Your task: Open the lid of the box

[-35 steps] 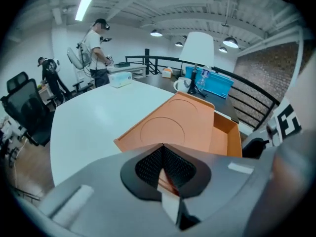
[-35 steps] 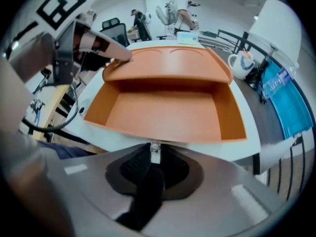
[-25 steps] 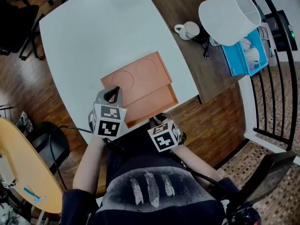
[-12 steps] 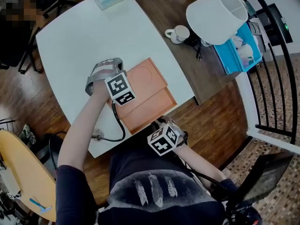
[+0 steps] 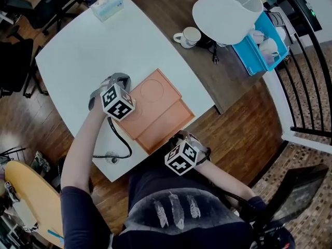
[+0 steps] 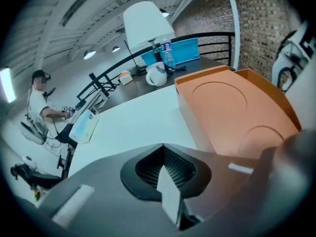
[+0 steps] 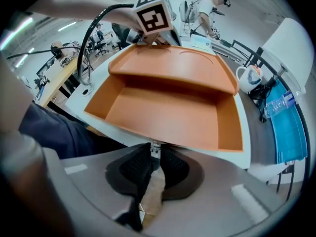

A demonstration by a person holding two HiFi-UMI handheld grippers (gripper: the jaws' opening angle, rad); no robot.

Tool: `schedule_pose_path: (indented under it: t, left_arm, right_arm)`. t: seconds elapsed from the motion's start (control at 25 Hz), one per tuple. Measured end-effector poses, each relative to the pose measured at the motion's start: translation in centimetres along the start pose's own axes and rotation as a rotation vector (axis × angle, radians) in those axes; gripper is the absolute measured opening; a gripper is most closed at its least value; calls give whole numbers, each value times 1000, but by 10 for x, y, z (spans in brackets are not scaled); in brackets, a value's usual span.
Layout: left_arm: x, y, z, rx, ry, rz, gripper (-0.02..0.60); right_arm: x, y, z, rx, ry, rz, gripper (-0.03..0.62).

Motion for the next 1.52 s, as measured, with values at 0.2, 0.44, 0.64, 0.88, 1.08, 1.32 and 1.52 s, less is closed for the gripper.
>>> schedule_pose_path:
  t: [0.2,0.44,0.64,0.88,1.08,1.32,1.52]
  left_arm:
    - [-8,-51,1,134,103,48,17]
    - [-1,-66,22,315,44,-131,43]
    - [-10,-52,29,437,-55,-212,185]
    - [-22,-52,11,471,-73,-277,113]
    - [-22,-50,13,577,-200,-311,86]
    - [-22,-44,4,583,-342,-338,67]
    - [-27,-41,6,555,-339,-409,32]
  right_arm:
    - [-2,0,3,-22,2,5,64]
    - [-3,-1,7,-27,-12,7,64]
    - [-4,-1,6,-25,-19,14,64]
    - [-4,-3,6,-28,-27,16,64]
    - [-4,-3,6,-28,-29,18,64]
    - [-5,-3,5,-31,-31,10,64]
    - [-6,-4,5,-33,-34,7,64]
Point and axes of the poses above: the fingertips, and each gripper's own axes: y forward along the fingers, z to its right, x out of its underside, the point moved 6 cm from there along -y, backward along the fingers, and after that the axes turned 4 degrees about -z, right-handed, at the moved point
